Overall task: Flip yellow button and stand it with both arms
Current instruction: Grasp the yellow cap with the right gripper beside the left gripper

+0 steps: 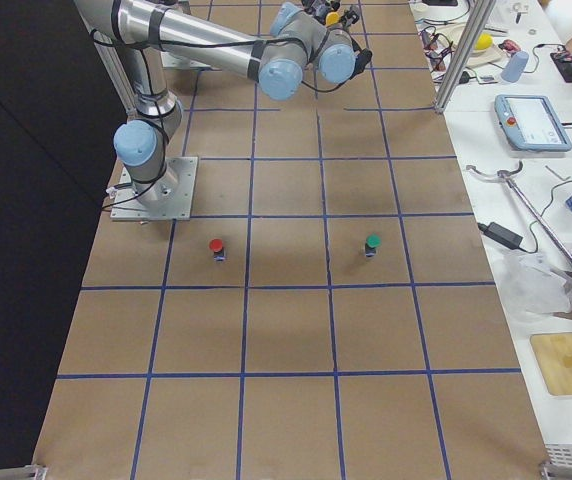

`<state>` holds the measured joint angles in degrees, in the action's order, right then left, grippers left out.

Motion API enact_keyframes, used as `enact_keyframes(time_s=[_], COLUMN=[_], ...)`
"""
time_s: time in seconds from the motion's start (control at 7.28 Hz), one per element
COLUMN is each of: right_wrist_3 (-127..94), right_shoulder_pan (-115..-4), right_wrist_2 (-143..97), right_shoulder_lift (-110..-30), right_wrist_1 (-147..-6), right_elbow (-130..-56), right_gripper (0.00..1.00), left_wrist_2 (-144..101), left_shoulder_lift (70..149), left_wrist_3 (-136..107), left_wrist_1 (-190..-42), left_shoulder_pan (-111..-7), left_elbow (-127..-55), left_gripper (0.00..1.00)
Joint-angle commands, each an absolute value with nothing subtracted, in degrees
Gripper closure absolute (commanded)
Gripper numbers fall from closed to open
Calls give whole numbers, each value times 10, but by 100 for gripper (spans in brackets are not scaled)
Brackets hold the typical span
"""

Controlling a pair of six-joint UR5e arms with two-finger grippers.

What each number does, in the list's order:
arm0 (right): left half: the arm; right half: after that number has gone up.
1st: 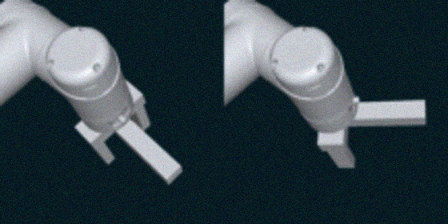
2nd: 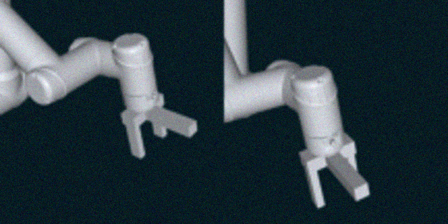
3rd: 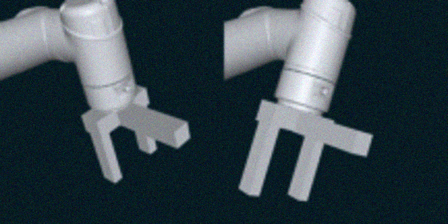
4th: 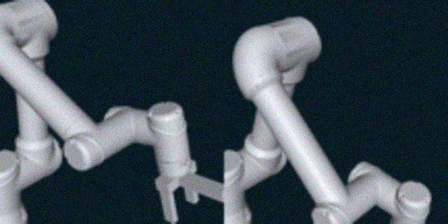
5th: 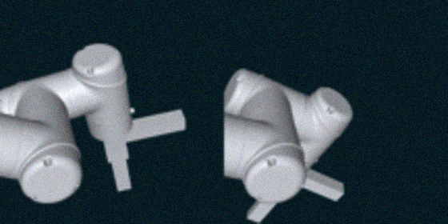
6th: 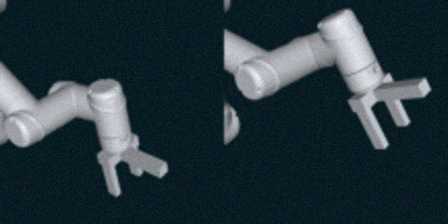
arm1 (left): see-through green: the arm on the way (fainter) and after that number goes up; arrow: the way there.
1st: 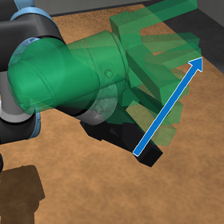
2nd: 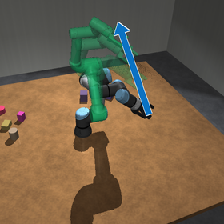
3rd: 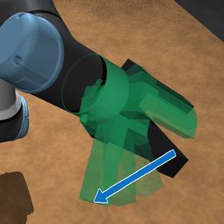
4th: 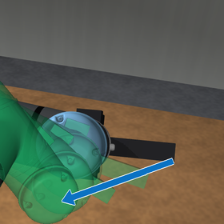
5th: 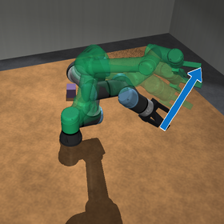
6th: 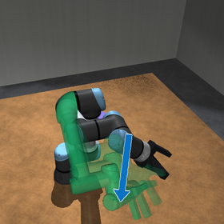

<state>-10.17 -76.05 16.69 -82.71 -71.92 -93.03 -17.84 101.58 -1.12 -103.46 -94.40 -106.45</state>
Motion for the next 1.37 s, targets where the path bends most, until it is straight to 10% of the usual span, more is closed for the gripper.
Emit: enact_keyframes(time_s=[0.0,0.41,0.96,1.24], right_wrist_3=[-105,-88,-78,-79], right_shoulder_pan=[-772,-772,-776,-777], right_wrist_2=[148,156,161,161], right_shoulder_lift=[-829,-830,-839,-839], right_wrist_1=[-719,-725,-724,-724], right_elbow=[-929,-934,-940,-940], right_gripper=[4,43,61,63], left_wrist_2=[-178,-179,-179,-180], left_shoulder_lift=[1014,1014,1014,1014], left_wrist_3=[-11,-11,-11,-19], left_wrist_1=[-1034,-1034,-1034,-1034], left_shoulder_pan=[-945,-945,-944,-943], left_elbow=[-1067,-1067,-1067,-1066], left_gripper=[99,98,96,58])
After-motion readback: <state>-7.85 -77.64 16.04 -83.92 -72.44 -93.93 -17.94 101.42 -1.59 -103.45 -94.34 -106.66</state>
